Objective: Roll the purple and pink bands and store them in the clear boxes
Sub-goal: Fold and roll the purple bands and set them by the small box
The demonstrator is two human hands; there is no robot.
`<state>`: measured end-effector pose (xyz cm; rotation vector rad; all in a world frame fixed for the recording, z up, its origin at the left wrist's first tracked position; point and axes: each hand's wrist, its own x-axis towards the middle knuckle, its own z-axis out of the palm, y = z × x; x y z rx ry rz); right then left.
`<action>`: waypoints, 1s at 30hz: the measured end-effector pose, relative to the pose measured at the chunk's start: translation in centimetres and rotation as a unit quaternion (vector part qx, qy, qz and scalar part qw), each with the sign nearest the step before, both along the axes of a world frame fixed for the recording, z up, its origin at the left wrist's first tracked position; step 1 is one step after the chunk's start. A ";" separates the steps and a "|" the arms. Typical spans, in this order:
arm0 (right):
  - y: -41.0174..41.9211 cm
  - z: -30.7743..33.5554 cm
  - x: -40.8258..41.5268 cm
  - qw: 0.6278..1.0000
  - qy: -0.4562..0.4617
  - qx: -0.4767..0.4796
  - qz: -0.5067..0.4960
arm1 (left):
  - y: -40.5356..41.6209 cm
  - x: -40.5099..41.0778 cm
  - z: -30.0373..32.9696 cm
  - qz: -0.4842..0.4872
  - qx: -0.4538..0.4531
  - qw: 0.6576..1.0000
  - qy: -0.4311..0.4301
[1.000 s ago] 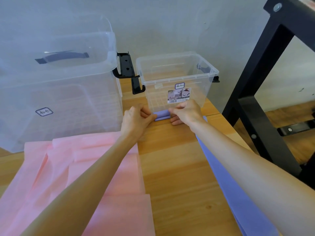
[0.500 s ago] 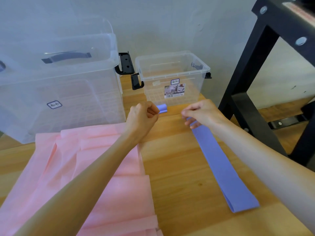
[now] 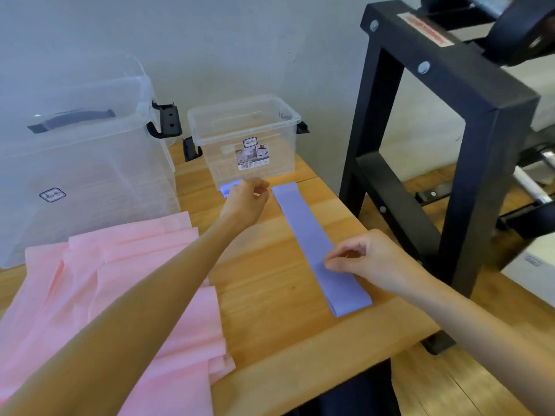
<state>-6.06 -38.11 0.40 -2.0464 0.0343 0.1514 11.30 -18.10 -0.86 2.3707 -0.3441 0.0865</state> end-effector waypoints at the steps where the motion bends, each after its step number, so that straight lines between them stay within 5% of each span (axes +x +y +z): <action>1: -0.4 -0.3 -0.7 1.000 -0.010 -0.014 0.010 | -0.5 0.3 0.0 0.005 0.003 1.000 0.002; 14: -3.1 -2.9 -4.6 0.972 -0.112 -0.167 0.121 | -4.1 2.8 -0.7 0.031 0.047 0.998 0.008; 23: -1.4 -3.0 -6.2 0.971 -0.161 -0.123 0.124 | -2.0 2.9 1.4 0.038 -0.102 0.990 0.086; 30: 3.2 -3.8 -7.6 0.938 -0.240 -0.179 0.173 | 2.3 1.0 1.9 0.048 -0.154 0.983 0.089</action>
